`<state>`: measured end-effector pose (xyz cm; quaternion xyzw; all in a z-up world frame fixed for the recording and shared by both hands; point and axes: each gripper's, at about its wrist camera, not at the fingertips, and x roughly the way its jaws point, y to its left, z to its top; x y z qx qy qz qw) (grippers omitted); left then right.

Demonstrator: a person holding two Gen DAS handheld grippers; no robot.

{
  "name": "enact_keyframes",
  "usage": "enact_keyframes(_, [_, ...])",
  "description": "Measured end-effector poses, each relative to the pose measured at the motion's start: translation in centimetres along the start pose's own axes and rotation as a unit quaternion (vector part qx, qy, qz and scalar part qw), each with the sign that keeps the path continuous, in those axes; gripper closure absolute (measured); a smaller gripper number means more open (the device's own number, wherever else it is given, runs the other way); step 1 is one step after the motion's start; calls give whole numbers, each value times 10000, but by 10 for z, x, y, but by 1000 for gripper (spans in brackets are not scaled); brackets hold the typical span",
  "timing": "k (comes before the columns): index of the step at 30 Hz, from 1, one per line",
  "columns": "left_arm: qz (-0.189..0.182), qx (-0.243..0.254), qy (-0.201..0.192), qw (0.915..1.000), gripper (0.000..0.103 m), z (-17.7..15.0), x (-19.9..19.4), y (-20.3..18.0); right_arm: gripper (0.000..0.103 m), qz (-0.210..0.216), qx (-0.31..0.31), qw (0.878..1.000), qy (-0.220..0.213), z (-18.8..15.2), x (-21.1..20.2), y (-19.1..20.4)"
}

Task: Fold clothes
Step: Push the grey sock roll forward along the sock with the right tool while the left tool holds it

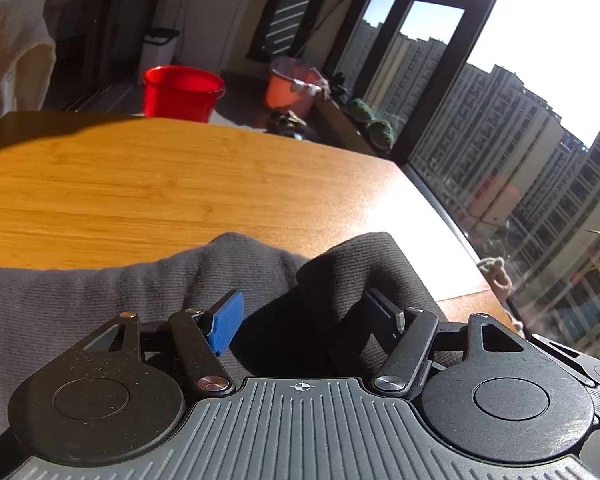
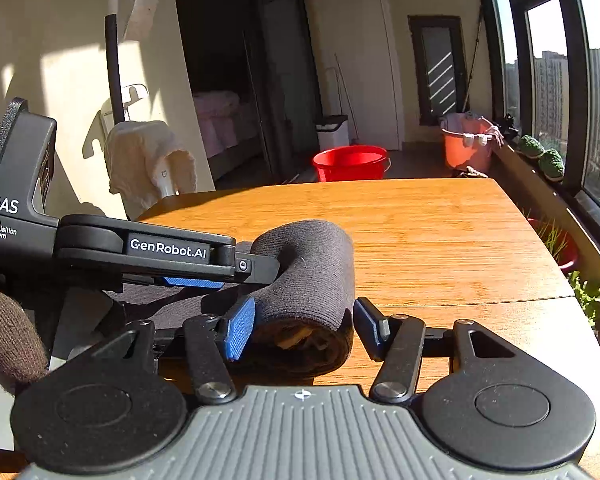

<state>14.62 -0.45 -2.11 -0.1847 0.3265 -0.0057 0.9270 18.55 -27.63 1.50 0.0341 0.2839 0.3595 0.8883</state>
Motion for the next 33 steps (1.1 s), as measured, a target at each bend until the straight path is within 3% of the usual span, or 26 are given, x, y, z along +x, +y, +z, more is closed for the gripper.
enact_keyframes(5, [-19,27,-10,10000,29,0,0,2,37,457,1066,9932,58,-1,5,-30])
enact_keyframes(9, [-102,-61,-74,9999,27,3,-4,3,33,591,1502,9866,258,-10,22,-39])
enact_keyframes(10, [-126,-88,-93,9998,27,4,-5,3,39,637,1546,9855,279,-10,23,-40])
enact_keyframes(11, [-150,-115,-113,9998,27,5,-6,3,52,704,1590,9844,270,-10,23,-41])
enact_keyframes(12, [-175,-142,-132,9997,27,6,-7,4,55,711,1589,9844,248,-8,22,-41])
enact_keyframes(15, [-247,-223,-190,9993,28,8,-11,5,61,499,1284,9903,153,2,14,-36])
enact_keyframes(19, [-350,-328,-271,9985,27,12,-16,5,61,-352,-237,9990,153,8,10,-1])
enact_keyframes(23, [-327,-79,-285,9990,17,16,-15,-14,59,-975,-1829,9783,22,-5,15,49])
enact_keyframes(25, [-292,80,-280,9991,18,18,-14,-25,57,-1131,-2293,9667,-75,-12,18,66])
enact_keyframes(27, [-124,277,-258,9992,18,16,-8,-30,53,-1033,-2371,9659,-105,-13,17,69])
enact_keyframes(29, [21,348,-262,9990,16,14,-5,-25,44,-622,-2094,9758,-101,-8,10,59])
enact_keyframes(33, [161,311,-303,9989,14,11,-7,-12,41,213,-1198,9925,-121,8,-9,30])
